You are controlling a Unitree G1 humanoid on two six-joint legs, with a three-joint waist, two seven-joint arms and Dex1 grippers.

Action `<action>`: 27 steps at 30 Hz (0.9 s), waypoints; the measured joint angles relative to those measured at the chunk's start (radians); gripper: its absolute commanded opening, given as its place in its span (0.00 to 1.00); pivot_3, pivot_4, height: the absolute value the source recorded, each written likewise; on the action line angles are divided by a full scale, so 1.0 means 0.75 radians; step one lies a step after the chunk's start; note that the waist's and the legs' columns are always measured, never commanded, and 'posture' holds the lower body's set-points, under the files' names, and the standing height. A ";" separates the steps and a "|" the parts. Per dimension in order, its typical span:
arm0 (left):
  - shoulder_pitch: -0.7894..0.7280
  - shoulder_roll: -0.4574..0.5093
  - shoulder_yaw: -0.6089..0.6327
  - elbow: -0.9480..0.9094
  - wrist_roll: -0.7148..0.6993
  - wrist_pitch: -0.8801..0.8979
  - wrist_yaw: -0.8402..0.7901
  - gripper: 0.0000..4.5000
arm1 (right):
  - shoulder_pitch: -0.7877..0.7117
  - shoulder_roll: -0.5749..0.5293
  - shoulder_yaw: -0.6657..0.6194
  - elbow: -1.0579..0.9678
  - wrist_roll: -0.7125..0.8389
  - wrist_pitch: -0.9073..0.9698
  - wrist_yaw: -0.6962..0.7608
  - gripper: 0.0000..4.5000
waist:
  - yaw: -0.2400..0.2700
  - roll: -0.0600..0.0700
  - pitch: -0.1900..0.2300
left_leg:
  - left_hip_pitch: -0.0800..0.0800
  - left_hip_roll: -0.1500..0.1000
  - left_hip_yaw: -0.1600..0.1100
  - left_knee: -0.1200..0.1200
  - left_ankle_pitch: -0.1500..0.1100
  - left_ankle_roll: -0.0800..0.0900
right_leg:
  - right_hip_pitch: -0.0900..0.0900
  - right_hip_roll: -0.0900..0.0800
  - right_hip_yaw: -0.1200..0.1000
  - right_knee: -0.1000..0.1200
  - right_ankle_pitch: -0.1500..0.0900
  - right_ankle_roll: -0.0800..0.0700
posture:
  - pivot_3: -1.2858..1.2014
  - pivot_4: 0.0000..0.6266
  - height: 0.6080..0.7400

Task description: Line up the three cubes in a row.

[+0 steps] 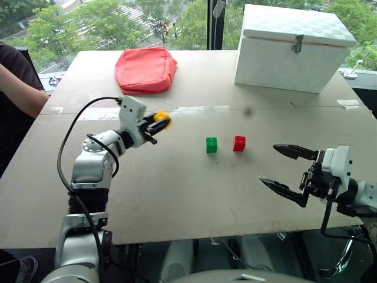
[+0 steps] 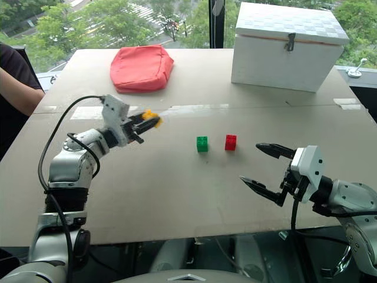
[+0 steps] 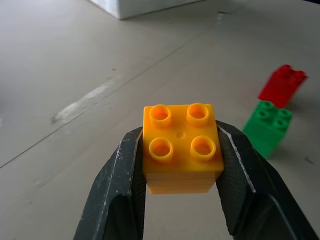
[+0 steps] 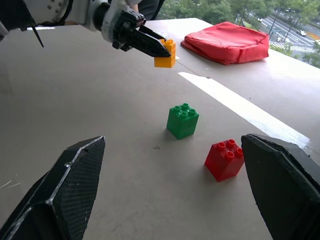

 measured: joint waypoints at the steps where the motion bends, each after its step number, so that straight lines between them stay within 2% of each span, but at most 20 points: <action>1: -0.024 0.019 -0.020 0.046 0.003 -0.047 -0.065 0.29 | 0.013 0.000 -0.012 -0.003 0.001 0.000 0.001 1.00 | -0.002 0.001 0.000 | 0.001 0.001 0.000 0.000 0.000 0.000 | 0.000 0.000 0.001 0.000 -0.002 0.003 | 0.52 0.24 1.00; 3: -0.135 0.060 -0.116 0.262 0.056 -0.240 -0.327 0.29 | 0.061 -0.009 -0.045 -0.023 0.002 0.000 0.002 1.00 | -0.001 0.001 -0.001 | 0.001 0.000 0.002 0.000 0.000 0.000 | 0.000 0.001 0.001 0.000 -0.002 0.003 | 0.52 0.24 1.00; 9: -0.365 -0.011 -0.284 0.761 0.248 -0.665 -0.590 0.29 | 0.138 -0.010 -0.080 -0.092 0.002 -0.002 -0.007 1.00 | 0.005 0.000 0.000 | -0.004 -0.001 0.000 0.002 0.000 0.001 | 0.000 0.000 0.000 -0.001 -0.002 0.003 | 0.52 0.24 1.00; 16: -0.452 -0.103 -0.336 0.970 0.312 -0.878 -0.633 0.29 | 0.204 -0.014 -0.119 -0.144 0.005 0.014 -0.034 1.00 | -0.001 0.000 0.000 | -0.004 0.001 0.000 0.003 -0.001 0.002 | 0.000 0.000 0.001 -0.001 0.001 0.009 | 0.52 0.24 1.00; 25: -0.479 -0.133 -0.318 1.088 0.368 -0.967 -0.566 0.29 | 0.180 -0.042 -0.136 -0.163 0.036 0.064 -0.061 1.00 | 0.002 0.000 0.000 | -0.004 0.001 -0.003 0.003 -0.001 0.002 | 0.000 0.000 0.000 0.000 0.001 0.009 | 0.52 0.24 1.00; 27: -0.479 -0.141 -0.313 1.099 0.379 -0.978 -0.548 0.52 | 0.179 -0.054 -0.147 -0.177 0.053 0.070 -0.062 1.00 | 0.002 0.000 0.000 | -0.004 0.001 -0.003 0.003 -0.001 0.002 | 0.000 0.000 0.000 0.000 0.001 0.009 | 0.52 0.24 1.00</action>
